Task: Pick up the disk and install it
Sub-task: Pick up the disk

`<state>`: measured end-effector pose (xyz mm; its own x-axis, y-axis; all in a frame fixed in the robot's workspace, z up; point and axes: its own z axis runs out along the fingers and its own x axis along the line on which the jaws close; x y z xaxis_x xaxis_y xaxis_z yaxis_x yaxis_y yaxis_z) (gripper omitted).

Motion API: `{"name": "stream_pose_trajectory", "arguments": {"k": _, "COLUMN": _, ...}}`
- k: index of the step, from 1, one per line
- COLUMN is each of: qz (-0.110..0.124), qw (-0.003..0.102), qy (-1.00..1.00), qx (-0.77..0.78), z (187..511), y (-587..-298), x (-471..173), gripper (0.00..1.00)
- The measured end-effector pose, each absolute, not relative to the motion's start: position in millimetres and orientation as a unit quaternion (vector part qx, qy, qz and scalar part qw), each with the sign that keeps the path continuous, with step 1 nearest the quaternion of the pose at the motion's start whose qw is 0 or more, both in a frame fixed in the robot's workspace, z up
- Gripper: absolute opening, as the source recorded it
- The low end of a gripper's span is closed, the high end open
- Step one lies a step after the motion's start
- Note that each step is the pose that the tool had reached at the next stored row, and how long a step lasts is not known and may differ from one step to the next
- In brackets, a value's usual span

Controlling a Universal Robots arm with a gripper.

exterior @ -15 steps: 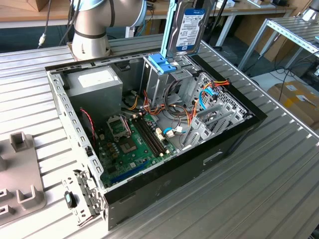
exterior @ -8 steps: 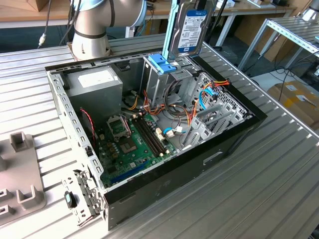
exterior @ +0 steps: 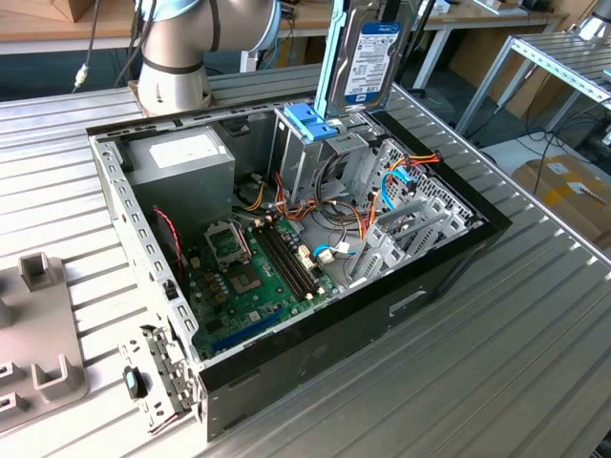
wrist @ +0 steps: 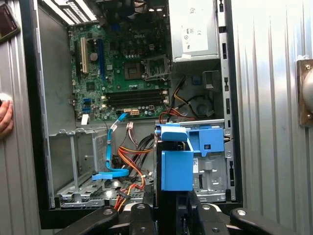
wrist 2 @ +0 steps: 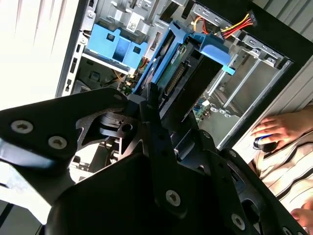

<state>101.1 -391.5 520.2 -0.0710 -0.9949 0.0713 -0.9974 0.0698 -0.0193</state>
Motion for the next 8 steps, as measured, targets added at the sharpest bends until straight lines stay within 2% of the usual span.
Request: {"name": "stream_pose_trajectory", "arguments": {"k": 8, "qz": 0.032, "qw": 0.02, "qy": -0.731, "qx": 0.681, "z": 520.1, "y": -393.4, "x": 101.3, "gripper": 0.35}}
